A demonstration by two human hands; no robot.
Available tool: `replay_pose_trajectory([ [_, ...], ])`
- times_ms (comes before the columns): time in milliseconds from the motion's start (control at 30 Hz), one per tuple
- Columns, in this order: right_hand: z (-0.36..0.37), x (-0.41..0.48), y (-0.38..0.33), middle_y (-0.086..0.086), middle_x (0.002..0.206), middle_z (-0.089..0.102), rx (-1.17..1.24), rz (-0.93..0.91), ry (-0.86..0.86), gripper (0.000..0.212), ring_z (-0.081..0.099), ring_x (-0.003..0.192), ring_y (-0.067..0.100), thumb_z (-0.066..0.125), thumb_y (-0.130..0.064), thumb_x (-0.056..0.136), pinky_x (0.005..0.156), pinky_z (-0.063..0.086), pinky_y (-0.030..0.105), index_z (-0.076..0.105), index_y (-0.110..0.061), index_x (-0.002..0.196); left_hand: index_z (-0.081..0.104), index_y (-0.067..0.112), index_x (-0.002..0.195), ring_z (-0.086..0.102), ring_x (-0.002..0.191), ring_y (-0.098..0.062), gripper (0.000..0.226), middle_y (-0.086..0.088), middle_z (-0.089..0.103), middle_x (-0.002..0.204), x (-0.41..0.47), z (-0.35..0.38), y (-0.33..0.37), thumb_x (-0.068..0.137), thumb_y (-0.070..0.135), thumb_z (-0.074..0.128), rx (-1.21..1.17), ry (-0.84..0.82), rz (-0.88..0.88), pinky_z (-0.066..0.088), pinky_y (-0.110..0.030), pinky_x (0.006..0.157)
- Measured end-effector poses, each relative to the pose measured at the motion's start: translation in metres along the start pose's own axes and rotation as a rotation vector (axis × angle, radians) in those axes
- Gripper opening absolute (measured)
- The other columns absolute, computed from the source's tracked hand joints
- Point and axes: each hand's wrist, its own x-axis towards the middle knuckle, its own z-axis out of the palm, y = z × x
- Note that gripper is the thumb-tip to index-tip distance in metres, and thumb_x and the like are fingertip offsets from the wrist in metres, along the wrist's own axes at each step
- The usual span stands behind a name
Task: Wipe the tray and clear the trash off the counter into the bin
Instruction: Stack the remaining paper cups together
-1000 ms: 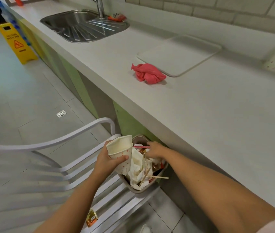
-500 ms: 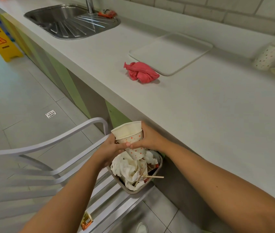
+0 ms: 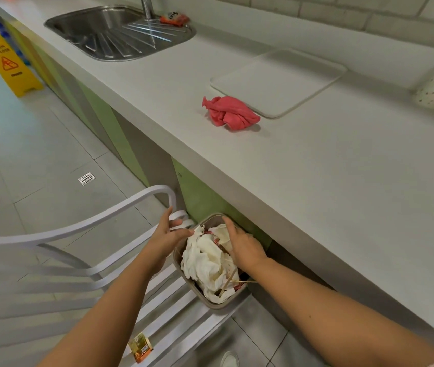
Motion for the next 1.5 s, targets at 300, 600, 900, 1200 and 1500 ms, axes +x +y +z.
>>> replay_pose_trajectory([
  [300, -0.003, 0.019, -0.004, 0.019, 0.152, 0.022, 0.228, 0.017, -0.245, 0.088, 0.046, 0.125, 0.032, 0.044, -0.007, 0.096, 0.099, 0.042, 0.043, -0.025, -0.030, 0.146, 0.017, 0.026, 0.148, 0.050, 0.110, -0.022, 0.081, -0.006, 0.044, 0.128, -0.005, 0.005, 0.010, 0.085, 0.011, 0.065, 0.034, 0.038, 0.071, 0.041, -0.033, 0.092],
  [600, -0.081, -0.002, -0.029, 0.015, 0.143, 0.039, 0.179, -0.100, -0.252, 0.050, 0.043, 0.129, 0.031, 0.043, -0.015, 0.097, 0.101, 0.041, 0.038, 0.028, -0.013, 0.145, 0.050, 0.012, 0.125, 0.053, 0.088, -0.012, 0.040, 0.000, 0.055, 0.097, -0.006, 0.030, 0.057, 0.087, 0.003, 0.058, -0.024, 0.175, 0.316, 0.047, -0.023, 0.075],
  [900, -0.198, -0.052, 0.009, 0.008, 0.108, 0.061, 0.220, -0.089, -0.084, 0.025, 0.056, 0.076, 0.020, 0.048, -0.025, 0.096, 0.068, 0.047, 0.032, 0.062, -0.010, 0.111, 0.061, 0.012, 0.093, 0.054, 0.064, -0.007, 0.013, 0.004, 0.059, 0.081, -0.016, 0.098, 0.122, 0.089, 0.003, 0.054, -0.039, 0.147, 0.549, 0.044, -0.013, 0.052],
  [1200, -0.251, -0.111, 0.118, 0.000, 0.099, 0.059, 0.187, 0.177, 0.106, 0.022, 0.052, 0.084, 0.018, 0.049, -0.030, 0.095, 0.068, 0.039, 0.028, 0.062, -0.014, 0.103, 0.061, 0.022, 0.082, 0.050, 0.069, -0.012, 0.011, 0.008, 0.058, 0.080, -0.033, 0.223, 0.178, 0.091, 0.018, 0.055, 0.030, -0.078, 0.613, 0.040, -0.021, 0.063],
  [1500, -0.271, -0.182, 0.251, 0.000, 0.112, 0.061, 0.123, 0.458, 0.192, 0.018, 0.058, 0.098, 0.022, 0.049, -0.028, 0.094, 0.070, 0.038, 0.028, 0.060, -0.018, 0.103, 0.060, 0.026, 0.087, 0.046, 0.070, -0.006, 0.007, 0.001, 0.047, 0.109, -0.048, 0.371, 0.207, 0.090, 0.020, 0.057, 0.286, -0.305, 0.679, 0.038, -0.017, 0.066],
])
